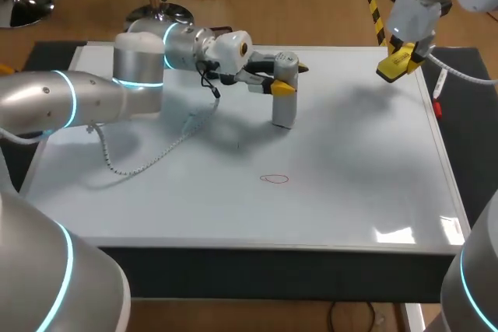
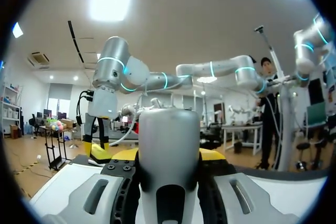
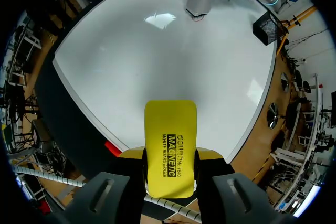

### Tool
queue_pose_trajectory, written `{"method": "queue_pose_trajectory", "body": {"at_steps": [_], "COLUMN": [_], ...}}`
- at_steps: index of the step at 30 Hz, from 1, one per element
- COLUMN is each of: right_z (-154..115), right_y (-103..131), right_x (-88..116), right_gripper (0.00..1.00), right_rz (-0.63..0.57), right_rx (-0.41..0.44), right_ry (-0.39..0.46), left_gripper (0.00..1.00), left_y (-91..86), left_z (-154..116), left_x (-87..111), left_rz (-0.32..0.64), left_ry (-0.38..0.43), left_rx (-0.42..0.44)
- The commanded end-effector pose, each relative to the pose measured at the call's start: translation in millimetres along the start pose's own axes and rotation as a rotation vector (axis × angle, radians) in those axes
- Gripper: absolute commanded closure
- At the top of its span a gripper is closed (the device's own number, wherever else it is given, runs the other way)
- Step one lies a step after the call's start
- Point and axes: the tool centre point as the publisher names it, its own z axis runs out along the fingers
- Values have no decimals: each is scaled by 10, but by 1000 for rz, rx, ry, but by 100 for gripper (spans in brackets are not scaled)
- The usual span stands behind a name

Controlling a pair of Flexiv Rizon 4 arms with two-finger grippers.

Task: Pick up the inspection probe, press it on each red-marked spot on the whiteboard one by one, put down the probe, pick up the eraser, and wipe off all the red marks.

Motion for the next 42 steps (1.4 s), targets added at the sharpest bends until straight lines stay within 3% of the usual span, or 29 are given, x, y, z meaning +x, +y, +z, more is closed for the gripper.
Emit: {"method": "queue_pose_trajectory", "body": {"at_steps": [1,15,42], "right_z": [-7,-7,-7], "right_y": [-9,-9,-9], "right_x": [-7,-7,-7], "right_gripper": [100,100,100], "right_rz": [-2,-2,-2], "right_rx": [1,1,1], "right_ry": [4,4,4], "left_gripper": [100,100,100], "left_y": [32,131,130], "left_z": [-6,-26,-53], "left_x": [-49,-46,-22], "left_rz": [-4,-14,-15], "left_ry": [14,1,-7], "left_rx": [5,-28,-34]}}
